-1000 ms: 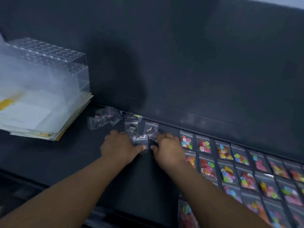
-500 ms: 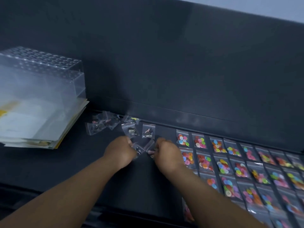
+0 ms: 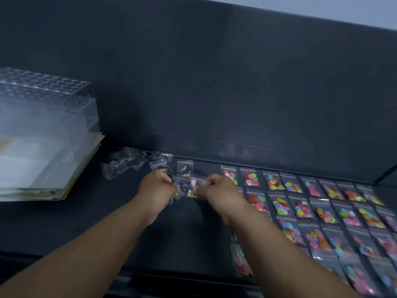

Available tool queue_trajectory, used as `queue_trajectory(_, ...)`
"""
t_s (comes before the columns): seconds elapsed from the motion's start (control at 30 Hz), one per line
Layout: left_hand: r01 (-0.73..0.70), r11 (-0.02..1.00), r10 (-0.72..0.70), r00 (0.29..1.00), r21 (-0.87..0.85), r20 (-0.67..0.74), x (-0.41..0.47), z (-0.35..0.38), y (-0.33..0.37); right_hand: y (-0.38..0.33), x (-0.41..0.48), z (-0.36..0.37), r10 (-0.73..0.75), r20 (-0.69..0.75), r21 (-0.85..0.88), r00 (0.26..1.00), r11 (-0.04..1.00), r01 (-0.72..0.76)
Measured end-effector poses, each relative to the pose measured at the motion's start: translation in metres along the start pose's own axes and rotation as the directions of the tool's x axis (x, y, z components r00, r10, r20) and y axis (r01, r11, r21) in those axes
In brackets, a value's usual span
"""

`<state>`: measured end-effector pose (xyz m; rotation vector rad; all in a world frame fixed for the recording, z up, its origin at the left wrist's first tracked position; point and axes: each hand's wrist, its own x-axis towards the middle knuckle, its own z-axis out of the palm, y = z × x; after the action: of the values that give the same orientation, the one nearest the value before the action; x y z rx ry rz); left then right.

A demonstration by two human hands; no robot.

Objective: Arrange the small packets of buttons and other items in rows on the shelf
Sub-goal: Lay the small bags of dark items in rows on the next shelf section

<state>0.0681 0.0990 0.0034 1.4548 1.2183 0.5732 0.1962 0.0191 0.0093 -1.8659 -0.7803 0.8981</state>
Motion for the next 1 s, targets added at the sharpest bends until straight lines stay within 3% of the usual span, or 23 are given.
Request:
queue_trajectory(0.1, -0.037, 0.995, 0.040, 0.998, -0.095, 0.040, -0.010, 0.012, 0.019, -0.005, -0.009, -0.018, 0.073, 0.085, 0.387, 0.994, 0.917, -0.101)
queue_trajectory(0.27, -0.126, 0.989, 0.138, 0.976, -0.077, 0.169, -0.037, 0.049, 0.040, 0.001, -0.033, -0.053, 0.093, 0.117, 0.569, 0.989, 0.810, -0.144)
queue_trajectory(0.5, -0.034, 0.992, 0.086, 0.887, -0.122, 0.453, -0.087, 0.118, 0.060, 0.034, -0.086, -0.127, 0.135, -0.097, 0.583, 0.986, 0.811, -0.054)
queue_trajectory(0.6, 0.022, 0.989, 0.063, 0.836, -0.148, 0.545, -0.121, 0.158, 0.067, 0.055, -0.120, -0.167, 0.170, -0.174, 0.655, 0.970, 0.756, -0.015)
queue_trajectory(0.87, 0.131, 0.972, 0.013, 0.800, -0.197, 0.600, -0.234, 0.277, 0.078, 0.123, -0.235, -0.289, 0.171, -0.291, 0.637, 0.941, 0.769, 0.057)
queue_trajectory(1.0, 0.134, 0.969, 0.044, 0.731, -0.206, 0.681, -0.293, 0.334, 0.084, 0.157, -0.291, -0.347, 0.153, -0.368, 0.601, 0.917, 0.792, 0.109)
